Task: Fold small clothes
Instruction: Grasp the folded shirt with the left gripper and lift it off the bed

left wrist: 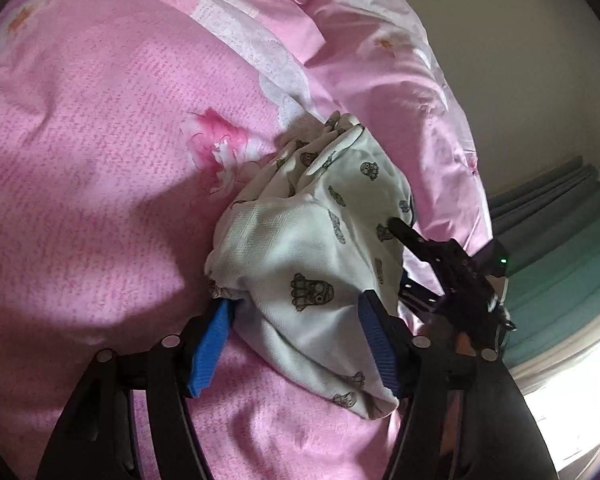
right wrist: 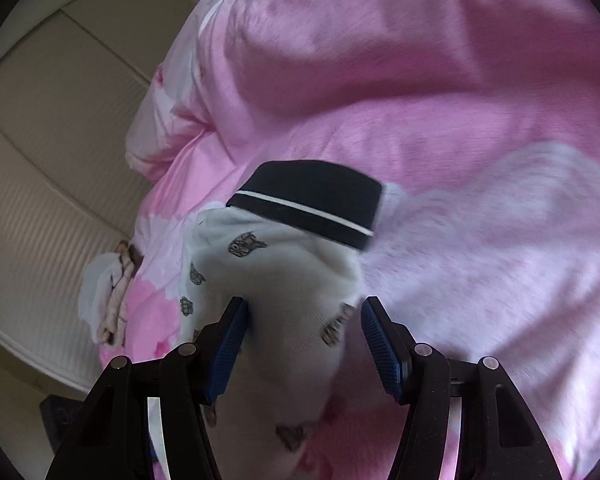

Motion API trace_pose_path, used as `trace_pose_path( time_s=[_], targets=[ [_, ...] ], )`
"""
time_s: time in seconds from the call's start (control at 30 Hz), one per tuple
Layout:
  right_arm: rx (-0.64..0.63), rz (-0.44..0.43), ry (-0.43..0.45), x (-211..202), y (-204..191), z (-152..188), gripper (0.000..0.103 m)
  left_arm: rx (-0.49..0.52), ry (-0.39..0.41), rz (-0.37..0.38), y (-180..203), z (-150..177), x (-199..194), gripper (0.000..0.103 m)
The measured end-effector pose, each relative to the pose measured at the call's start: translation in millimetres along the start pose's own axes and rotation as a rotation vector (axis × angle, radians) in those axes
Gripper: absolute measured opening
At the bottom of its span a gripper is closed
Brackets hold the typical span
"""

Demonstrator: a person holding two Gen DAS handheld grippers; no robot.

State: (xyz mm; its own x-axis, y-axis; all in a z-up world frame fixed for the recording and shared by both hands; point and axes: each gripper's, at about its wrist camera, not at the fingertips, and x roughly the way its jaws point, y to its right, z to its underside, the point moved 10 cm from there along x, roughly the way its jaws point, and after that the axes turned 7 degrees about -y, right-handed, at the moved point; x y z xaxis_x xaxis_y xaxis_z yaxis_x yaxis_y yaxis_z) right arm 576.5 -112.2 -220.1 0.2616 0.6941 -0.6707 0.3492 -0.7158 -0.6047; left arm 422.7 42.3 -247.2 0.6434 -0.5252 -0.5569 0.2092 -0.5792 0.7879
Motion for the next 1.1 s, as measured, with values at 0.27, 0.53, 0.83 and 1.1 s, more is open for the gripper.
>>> trace_pose_path(
  time_s=[0.27,0.53,0.83,1.1],
  targets=[
    [-0.004,-0.052,-0.027,20.7,-11.5,-1.0,0.041,-0.007,0.024,-0.036,-7.4,-7.5,7.6,0.035],
    [0.003,-0.057,0.011,7.8,-20.5,1.4,0.019,0.015,0.040,-0.042,-2.8,-9.9,-0.9,0.016],
    [-0.034,-0.025,0.061,-34.5,-64.5,1.9,0.017,0.039,0.069,-0.023,13.9,-17.4,-45.3,0.015],
    [-0.067,-0.039,0.098,-49.3,-135.7,0.6,0.017,0.104,0.106,-0.030,28.0,-39.8,-112.2,0.015]
  ],
)
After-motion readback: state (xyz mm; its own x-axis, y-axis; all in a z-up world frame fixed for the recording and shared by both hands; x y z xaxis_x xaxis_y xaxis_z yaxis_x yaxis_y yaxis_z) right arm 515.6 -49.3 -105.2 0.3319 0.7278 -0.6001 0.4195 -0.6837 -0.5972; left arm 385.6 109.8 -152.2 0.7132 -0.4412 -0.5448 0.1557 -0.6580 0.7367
